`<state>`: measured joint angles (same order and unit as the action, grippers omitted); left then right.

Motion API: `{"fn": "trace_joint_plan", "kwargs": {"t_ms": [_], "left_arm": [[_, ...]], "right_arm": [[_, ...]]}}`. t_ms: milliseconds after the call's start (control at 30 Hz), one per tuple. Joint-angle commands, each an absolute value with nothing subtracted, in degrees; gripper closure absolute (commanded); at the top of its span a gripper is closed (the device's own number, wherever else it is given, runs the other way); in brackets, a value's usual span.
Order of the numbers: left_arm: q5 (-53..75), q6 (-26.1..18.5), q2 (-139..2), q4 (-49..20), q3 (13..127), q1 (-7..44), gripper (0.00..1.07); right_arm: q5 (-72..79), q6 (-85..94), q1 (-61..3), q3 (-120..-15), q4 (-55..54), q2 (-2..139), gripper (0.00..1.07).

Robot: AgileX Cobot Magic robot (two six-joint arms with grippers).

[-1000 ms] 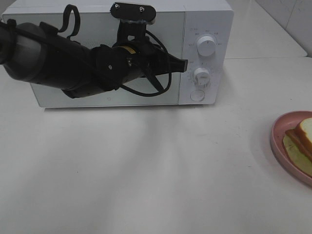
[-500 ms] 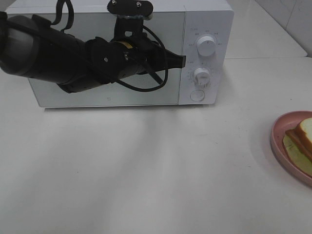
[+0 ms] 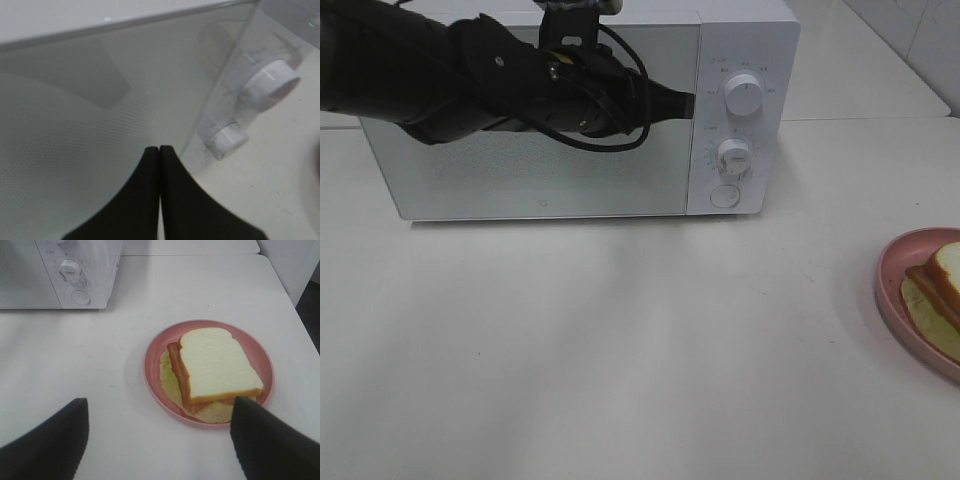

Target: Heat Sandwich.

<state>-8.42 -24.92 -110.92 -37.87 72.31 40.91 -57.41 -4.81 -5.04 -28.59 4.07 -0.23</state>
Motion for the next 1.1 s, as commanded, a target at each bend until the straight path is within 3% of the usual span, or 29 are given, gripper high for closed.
{"fn": "trace_joint_plan", "kwargs": {"t_ms": [33, 433, 467, 567, 600, 633, 667, 733, 767, 800, 833, 1100], "left_arm": [[0.40, -25.15, -107.20, -34.78, 72.65, 40.97, 1.07], [22.57, -24.24, -98.78, -28.65, 69.33, 40.79, 1.07], [25.15, -23.55, -98.38, -28.30, 69.33, 40.79, 1.07], [32.09, -15.99, -96.49, -24.58, 69.33, 40.79, 1.03], [32.09, -15.99, -96.49, -24.58, 69.33, 40.79, 1.03], [33.52, -13.98, -96.09, -22.86, 69.33, 40.79, 0.97], [36.10, -10.66, -95.17, -19.19, 69.33, 40.79, 0.77], [38.56, -6.76, -94.48, -15.93, 69.39, 40.79, 0.47], [38.56, -6.76, -94.48, -15.93, 69.39, 40.79, 0.47], [41.37, -1.66, -93.85, -12.61, 69.39, 40.79, 0.12], [42.57, -0.69, -93.62, -11.34, 69.39, 40.79, 0.05], [58.44, 1.38, -90.47, -2.69, 69.39, 40.79, 0.08]], "right_arm": [[-57.01, -4.30, -4.64, -28.53, 3.84, -1.78, 0.32], [-57.01, -4.35, -4.64, -28.53, 3.84, -1.78, 0.32], [-57.01, -4.35, -4.64, -28.53, 3.84, -1.78, 0.32], [-57.01, -4.35, -4.64, -28.53, 3.84, -1.78, 0.32], [-57.01, -4.35, -4.64, -28.53, 3.84, -1.78, 0.32], [-57.01, -4.35, -4.64, -28.53, 3.84, -1.78, 0.32], [-57.01, -4.35, -4.64, -28.53, 3.84, -1.78, 0.32], [-57.01, -4.35, -4.64, -28.53, 3.84, -1.78, 0.32], [-57.01, -4.35, -4.64, -28.53, 3.84, -1.78, 0.32], [-57.01, -4.35, -4.64, -28.53, 3.84, -1.78, 0.32], [-57.01, -4.30, -4.64, -28.53, 3.84, -1.78, 0.32], [-57.01, -4.30, -4.64, -28.53, 3.84, -1.78, 0.32]]}}
